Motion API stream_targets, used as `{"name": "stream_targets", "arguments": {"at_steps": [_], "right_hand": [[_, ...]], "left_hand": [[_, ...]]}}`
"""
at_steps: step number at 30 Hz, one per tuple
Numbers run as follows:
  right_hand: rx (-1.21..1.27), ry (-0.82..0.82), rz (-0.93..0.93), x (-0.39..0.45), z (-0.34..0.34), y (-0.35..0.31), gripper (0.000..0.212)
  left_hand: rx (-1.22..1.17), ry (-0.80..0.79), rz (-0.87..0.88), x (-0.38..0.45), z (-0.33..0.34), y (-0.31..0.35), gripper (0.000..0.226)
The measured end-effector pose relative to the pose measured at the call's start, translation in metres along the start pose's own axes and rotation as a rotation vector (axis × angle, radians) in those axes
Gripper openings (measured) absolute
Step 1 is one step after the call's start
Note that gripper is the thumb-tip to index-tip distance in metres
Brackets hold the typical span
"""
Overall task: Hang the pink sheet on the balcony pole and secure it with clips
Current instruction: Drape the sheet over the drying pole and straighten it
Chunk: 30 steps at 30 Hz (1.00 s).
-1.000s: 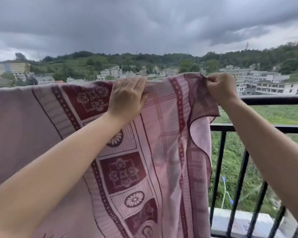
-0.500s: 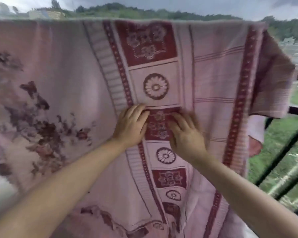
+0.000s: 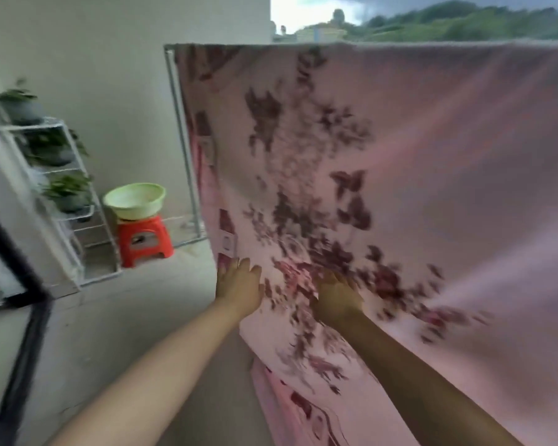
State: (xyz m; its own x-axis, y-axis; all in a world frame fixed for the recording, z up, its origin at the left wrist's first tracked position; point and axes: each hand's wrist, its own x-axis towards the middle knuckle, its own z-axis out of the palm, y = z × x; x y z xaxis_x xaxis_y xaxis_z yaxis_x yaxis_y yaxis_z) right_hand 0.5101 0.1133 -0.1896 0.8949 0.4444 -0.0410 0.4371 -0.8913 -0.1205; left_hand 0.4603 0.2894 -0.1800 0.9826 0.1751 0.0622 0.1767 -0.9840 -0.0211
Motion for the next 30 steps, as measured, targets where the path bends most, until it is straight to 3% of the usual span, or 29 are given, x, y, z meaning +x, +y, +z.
{"name": "stream_targets", "arguments": {"at_steps": [5, 10, 20, 30], "right_hand": [[0.027, -0.065, -0.096, 0.12, 0.0, -0.091, 0.053], [0.006, -0.037, -0.149, 0.231, -0.006, -0.165, 0.052], [0.057, -0.006, -0.263, 0.522, 0.002, -0.282, 0.051], [0.05, 0.144, -0.163, 0.79, -0.019, -0.394, 0.041]], "left_hand": [[-0.013, -0.066, -0.167, 0.055, -0.001, -0.12, 0.044], [-0.041, -0.013, -0.247, 0.134, -0.006, -0.215, 0.042], [0.014, -0.027, -0.339, 0.358, 0.01, -0.391, 0.038], [-0.007, 0.003, -0.395, 0.573, 0.008, -0.575, 0.038]]}}
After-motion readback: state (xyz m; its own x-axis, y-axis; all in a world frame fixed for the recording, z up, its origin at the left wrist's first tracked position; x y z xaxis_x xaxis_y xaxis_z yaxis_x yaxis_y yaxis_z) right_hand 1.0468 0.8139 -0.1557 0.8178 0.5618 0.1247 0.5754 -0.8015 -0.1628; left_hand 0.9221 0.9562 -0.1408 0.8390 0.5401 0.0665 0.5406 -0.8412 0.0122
